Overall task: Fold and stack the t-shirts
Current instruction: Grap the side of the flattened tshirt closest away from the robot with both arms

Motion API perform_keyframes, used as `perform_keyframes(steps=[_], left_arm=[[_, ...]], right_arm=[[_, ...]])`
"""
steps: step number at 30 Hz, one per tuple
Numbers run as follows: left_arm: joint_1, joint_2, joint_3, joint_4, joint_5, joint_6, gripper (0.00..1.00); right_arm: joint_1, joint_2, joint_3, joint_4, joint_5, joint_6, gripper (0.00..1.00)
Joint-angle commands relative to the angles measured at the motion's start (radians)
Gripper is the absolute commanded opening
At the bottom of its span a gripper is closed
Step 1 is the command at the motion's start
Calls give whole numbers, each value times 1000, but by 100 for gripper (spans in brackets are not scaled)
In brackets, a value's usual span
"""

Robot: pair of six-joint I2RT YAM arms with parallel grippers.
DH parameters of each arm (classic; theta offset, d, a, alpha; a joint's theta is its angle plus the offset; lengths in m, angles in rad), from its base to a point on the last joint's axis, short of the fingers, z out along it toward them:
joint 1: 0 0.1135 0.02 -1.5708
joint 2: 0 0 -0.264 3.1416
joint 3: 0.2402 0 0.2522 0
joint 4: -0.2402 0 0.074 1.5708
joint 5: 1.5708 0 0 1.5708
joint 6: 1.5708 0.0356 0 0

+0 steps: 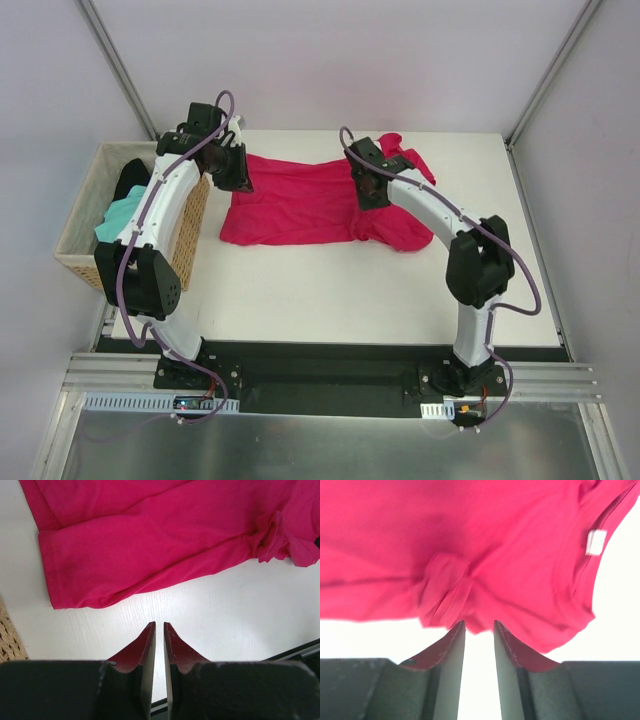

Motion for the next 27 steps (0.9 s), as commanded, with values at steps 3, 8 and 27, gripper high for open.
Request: perform_keyframes(steps=[3, 8, 27], left_arm=[[-8, -34, 2, 20, 15, -10, 11], [-7, -25, 16, 20, 18, -7, 11], [-7, -9, 8, 20, 3, -13, 12]], right_arm=[[59, -117, -153, 32, -14, 105, 31], [73, -126, -226, 82, -53, 145, 29], [86, -65, -276, 138, -99, 152, 23]])
